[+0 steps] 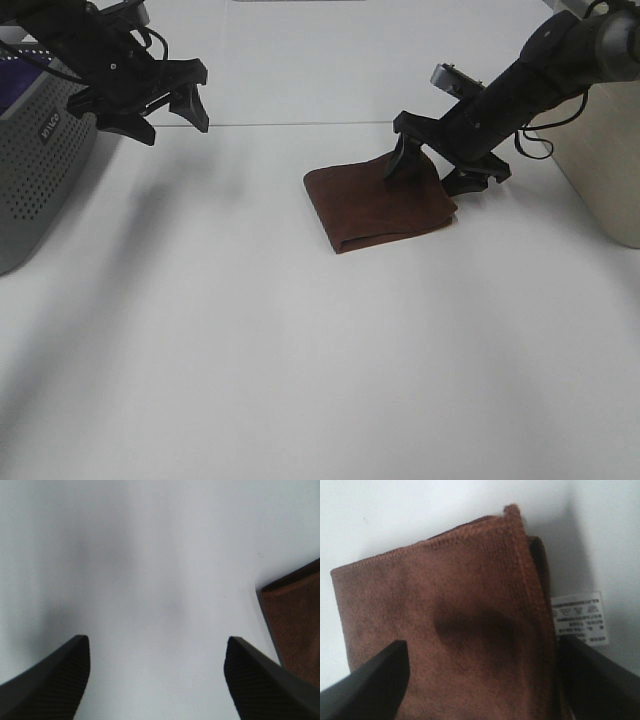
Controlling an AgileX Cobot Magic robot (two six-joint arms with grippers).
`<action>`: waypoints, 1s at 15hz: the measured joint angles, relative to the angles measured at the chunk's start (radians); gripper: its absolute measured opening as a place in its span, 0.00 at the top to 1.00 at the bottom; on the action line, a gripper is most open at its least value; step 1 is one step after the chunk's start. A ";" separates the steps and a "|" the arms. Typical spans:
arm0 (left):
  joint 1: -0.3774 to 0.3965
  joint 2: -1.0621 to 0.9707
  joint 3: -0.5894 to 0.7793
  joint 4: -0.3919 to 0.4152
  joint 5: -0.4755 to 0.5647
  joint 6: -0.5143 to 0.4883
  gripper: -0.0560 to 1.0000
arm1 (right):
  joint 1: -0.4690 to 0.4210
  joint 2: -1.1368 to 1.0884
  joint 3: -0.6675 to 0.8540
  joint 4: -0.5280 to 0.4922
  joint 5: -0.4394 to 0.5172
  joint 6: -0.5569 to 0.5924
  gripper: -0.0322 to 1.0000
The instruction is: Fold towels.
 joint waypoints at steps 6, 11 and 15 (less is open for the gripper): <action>0.000 -0.094 0.000 0.064 0.083 0.030 0.27 | -0.001 -0.236 0.000 -0.130 0.093 0.032 0.23; 0.000 -0.357 0.000 0.203 0.336 -0.019 0.27 | 0.011 -0.489 0.000 -0.212 0.333 0.089 0.23; 0.000 -0.601 0.062 0.257 0.409 -0.055 0.27 | 0.069 -0.655 0.000 -0.432 0.418 0.192 0.23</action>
